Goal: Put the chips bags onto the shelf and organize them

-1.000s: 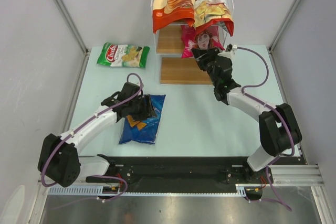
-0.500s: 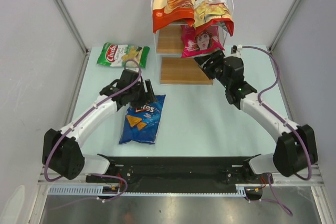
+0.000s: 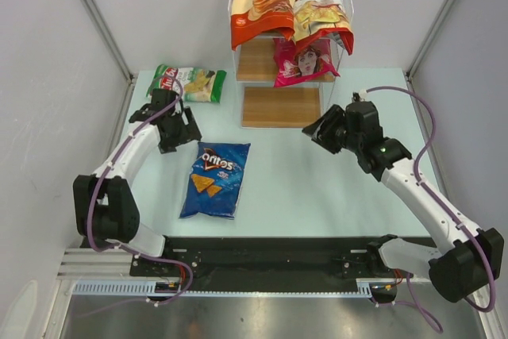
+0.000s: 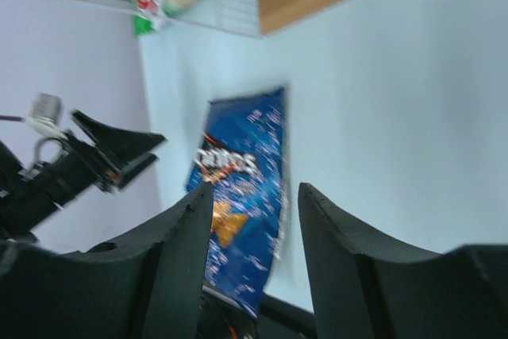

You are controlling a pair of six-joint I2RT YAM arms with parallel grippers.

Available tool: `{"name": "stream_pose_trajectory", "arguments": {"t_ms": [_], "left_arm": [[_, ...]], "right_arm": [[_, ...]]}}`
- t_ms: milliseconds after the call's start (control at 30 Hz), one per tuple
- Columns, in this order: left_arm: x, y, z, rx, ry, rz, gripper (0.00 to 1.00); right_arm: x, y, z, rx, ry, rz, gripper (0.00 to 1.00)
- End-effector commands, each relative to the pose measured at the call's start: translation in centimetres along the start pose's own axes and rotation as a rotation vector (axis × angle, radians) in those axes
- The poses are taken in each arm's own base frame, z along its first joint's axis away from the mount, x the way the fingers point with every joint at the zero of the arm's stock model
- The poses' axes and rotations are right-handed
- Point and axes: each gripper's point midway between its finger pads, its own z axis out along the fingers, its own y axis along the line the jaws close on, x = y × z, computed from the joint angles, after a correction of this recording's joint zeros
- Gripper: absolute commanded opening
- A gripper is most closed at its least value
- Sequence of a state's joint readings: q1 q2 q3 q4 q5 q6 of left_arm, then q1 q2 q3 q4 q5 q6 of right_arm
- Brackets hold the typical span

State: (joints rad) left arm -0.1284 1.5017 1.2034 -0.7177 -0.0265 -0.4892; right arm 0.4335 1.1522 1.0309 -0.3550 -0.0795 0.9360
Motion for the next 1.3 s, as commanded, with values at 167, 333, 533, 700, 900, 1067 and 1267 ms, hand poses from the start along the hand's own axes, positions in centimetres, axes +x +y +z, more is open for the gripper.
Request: {"name": "stream_pose_trajectory", "arguments": {"t_ms": [167, 333, 533, 700, 900, 1067, 1267], "left_arm": [[5.4, 2.0, 1.6, 0.060, 0.212, -0.008, 0.90], [10.6, 1.5, 2.1, 0.178, 0.321, -0.039, 0.88], [12.4, 0.6, 2.2, 0.252, 0.352, -0.070, 0.86], [12.2, -2.5, 1.6, 0.422, 0.345, -0.076, 0.80], [12.0, -5.7, 1.5, 0.537, 0.318, -0.173, 0.10], [9.6, -6.3, 1.0, 0.471, 0.173, -0.389, 0.00], [8.5, -7.7, 0.0, 0.388, 0.066, -0.584, 0.00]], "right_arm": [[1.2, -5.1, -4.3, 0.131, 0.080, -0.026, 0.49], [0.7, -5.5, -4.5, 0.126, 0.082, -0.019, 0.49], [1.5, -6.1, -4.2, 0.141, 0.120, -0.006, 0.48], [2.6, -6.5, -4.4, 0.136, 0.158, 0.003, 0.48], [5.2, -7.6, -4.4, 0.134, 0.244, 0.077, 0.50], [7.3, -6.9, -4.0, 0.074, 0.357, 0.173, 0.52], [9.9, -5.2, -3.3, 0.021, 0.523, 0.361, 0.57]]}}
